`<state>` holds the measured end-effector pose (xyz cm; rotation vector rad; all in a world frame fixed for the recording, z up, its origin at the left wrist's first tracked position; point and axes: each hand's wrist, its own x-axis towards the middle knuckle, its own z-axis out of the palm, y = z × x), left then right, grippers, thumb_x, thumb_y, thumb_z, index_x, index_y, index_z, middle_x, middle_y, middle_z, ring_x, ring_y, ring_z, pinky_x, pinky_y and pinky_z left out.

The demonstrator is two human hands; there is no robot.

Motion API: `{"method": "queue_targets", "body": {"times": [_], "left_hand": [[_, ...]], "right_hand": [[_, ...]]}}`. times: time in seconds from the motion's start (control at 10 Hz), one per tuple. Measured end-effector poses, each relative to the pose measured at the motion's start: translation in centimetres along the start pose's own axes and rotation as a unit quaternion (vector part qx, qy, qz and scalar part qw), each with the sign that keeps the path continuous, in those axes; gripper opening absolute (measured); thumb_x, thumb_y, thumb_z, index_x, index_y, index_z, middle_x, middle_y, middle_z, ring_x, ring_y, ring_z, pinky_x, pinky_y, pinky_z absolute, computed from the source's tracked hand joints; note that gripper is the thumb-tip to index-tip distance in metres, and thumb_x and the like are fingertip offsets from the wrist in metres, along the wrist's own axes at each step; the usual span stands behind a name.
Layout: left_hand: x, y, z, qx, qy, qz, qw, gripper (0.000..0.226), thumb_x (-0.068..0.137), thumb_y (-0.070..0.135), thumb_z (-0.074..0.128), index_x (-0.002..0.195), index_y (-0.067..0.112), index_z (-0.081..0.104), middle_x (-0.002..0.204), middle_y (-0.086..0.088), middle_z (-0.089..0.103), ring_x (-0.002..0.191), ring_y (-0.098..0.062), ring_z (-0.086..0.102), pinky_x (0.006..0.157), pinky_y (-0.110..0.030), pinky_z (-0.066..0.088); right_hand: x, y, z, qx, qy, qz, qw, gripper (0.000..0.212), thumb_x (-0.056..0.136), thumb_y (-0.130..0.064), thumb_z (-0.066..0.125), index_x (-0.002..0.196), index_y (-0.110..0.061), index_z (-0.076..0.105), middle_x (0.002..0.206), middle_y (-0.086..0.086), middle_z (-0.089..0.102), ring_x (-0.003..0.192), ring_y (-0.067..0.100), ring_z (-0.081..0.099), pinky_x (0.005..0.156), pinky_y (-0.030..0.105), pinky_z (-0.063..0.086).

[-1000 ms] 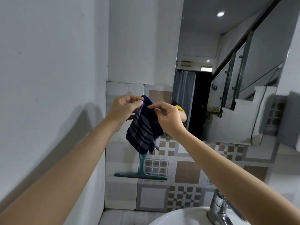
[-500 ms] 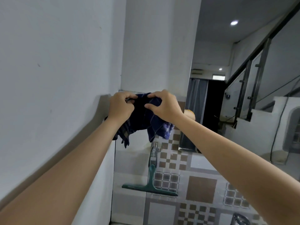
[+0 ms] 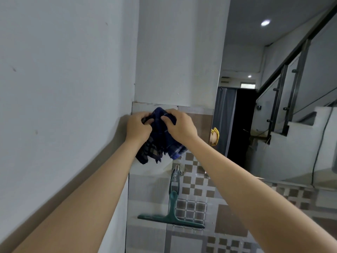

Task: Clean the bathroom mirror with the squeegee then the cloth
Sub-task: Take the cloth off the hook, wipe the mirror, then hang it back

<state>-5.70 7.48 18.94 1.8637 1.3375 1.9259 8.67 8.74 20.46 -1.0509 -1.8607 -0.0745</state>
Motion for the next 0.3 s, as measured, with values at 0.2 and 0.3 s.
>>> {"method": "queue_targets", "body": {"times": [0.2,0.3], "left_hand": [[-1.7,-0.4,0.1,0.010,0.006,-0.025,1.000,0.037,0.093,0.005,0.044,0.126,0.013,0.057,0.122,-0.007,0.062,0.109,-0.017,0.056,0.091,-0.025,0.042],[-4.4,-0.5,-0.2,0.009,0.024,-0.040,0.999,0.040,0.094,0.008,0.044,0.132,0.019,0.053,0.130,-0.010,0.052,0.117,-0.020,0.050,0.102,-0.030,0.038]], "right_hand": [[-1.9,-0.6,0.6,0.112,-0.026,0.073,0.991,0.034,0.099,-0.030,0.048,0.131,-0.022,0.054,0.119,0.011,0.053,0.102,0.020,0.046,0.085,0.027,0.038],[-4.4,-0.7,-0.4,0.074,-0.020,0.112,0.991,0.044,0.096,-0.037,0.052,0.139,-0.032,0.045,0.129,0.009,0.037,0.116,0.024,0.038,0.101,0.036,0.038]]}}
